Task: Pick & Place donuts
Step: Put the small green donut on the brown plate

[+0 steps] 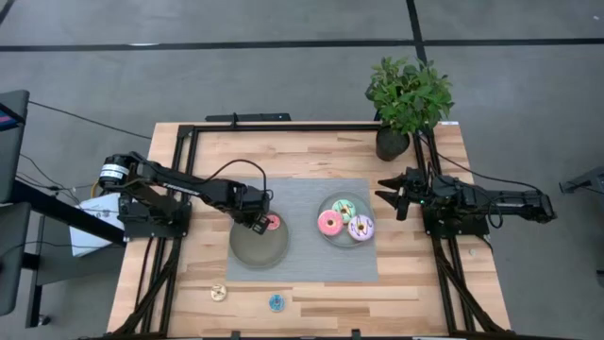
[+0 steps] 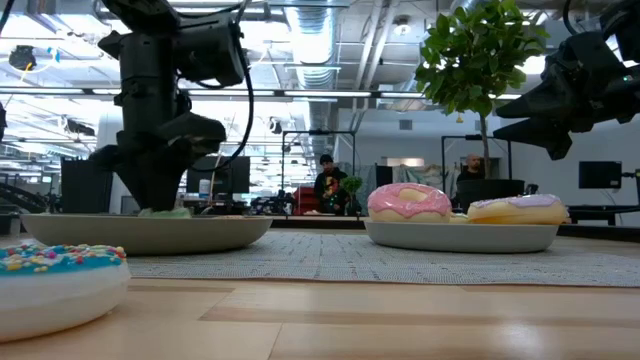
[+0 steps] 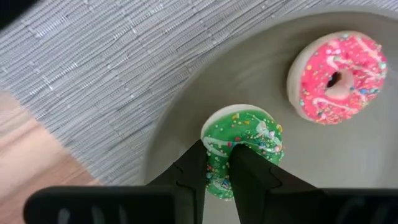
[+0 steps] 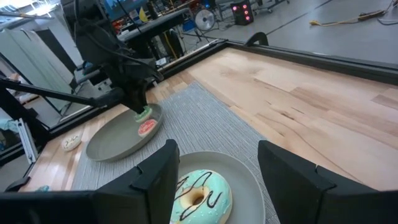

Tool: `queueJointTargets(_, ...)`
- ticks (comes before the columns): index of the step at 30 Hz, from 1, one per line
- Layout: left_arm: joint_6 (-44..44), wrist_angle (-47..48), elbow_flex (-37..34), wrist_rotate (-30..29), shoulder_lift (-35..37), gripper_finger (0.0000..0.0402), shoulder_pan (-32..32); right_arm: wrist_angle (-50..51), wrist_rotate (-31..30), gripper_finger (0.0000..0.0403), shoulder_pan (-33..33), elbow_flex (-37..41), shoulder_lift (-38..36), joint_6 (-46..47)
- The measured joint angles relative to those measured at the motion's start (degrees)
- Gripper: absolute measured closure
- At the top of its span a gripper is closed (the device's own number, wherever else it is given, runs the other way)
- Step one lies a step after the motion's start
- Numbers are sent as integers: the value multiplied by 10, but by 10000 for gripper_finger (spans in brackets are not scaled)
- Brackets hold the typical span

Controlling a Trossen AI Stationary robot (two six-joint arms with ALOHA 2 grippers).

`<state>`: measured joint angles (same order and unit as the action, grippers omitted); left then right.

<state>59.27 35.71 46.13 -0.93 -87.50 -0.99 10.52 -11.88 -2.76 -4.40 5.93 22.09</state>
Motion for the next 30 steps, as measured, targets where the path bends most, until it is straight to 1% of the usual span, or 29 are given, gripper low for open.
queueJointTargets(11, 0, -35, 0, 0, -24, 348, 1, 2, 1, 194, 0, 0, 1, 0)
queueJointTargets(14, 0, -34, 0, 2, -27, 342, 5, 2, 1, 194, 0, 0, 1, 0)
queueJointTargets(20, -4, -33, 0, 3, -27, 309, 7, 3, 1, 194, 0, 0, 1, 0)
queueJointTargets(27, -5, -29, 3, 31, -27, 253, 11, 3, 0, 194, 0, 0, 1, 0)
queueJointTargets(30, -9, -16, 14, 30, -27, 232, 17, 3, 0, 194, 0, 0, 1, 0)
